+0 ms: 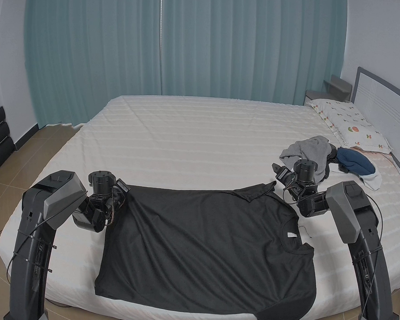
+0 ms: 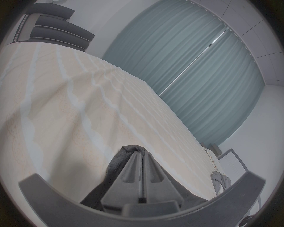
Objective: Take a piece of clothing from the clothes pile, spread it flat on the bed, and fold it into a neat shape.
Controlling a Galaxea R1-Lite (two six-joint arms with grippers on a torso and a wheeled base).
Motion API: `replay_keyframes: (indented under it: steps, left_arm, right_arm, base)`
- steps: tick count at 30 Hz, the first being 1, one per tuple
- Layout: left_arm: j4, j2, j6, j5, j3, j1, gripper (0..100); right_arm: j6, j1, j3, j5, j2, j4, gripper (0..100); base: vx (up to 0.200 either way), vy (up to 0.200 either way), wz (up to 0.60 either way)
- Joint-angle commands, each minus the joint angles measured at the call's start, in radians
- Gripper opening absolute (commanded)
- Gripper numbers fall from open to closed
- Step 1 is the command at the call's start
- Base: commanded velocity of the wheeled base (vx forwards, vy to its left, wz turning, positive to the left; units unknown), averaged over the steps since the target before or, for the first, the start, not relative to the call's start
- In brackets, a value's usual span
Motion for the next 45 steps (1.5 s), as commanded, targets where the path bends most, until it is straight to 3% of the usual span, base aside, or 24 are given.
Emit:
replay_keyframes:
  steps: [1, 6, 9, 13, 28, 34, 45]
  left_arm:
    - [0.009, 0.002, 0.0, -0.001, -0.004, 0.0, 0]
    - [0.011, 0.003, 0.001, -0.001, -0.007, 0.0, 0]
    - [0.011, 0.003, 0.0, -0.001, -0.007, 0.0, 0]
    - [0.011, 0.005, 0.001, -0.001, -0.009, 0.001, 0]
    - [0.012, 0.006, 0.001, -0.002, -0.013, 0.003, 0]
    - [0.012, 0.006, 0.004, -0.002, -0.013, 0.003, 0]
    - [0.018, 0.006, 0.006, -0.002, -0.013, 0.001, 0]
  right_arm:
    - [-0.013, -0.037, 0.173, 0.038, -0.1, -0.007, 100]
    - [-0.028, -0.06, 0.332, 0.143, -0.169, -0.007, 100]
    - [-0.078, -0.072, 0.388, 0.186, -0.178, -0.009, 100]
    - [-0.144, -0.077, 0.409, 0.187, -0.152, -0.052, 100]
    - [-0.149, -0.055, 0.432, 0.189, -0.157, -0.08, 100]
    - [-0.204, -0.047, 0.481, 0.204, -0.16, -0.113, 100]
    - [-0.224, -0.023, 0.492, 0.203, -0.154, -0.118, 100]
  base:
    - [0.0, 0.0, 0.0]
    - [0.0, 0.0, 0.0]
    - [0.0, 0.0, 0.0]
    - [0.0, 0.0, 0.0]
    - [0.0, 0.0, 0.0]
    - [0.0, 0.0, 0.0]
    - [0.0, 0.0, 0.0]
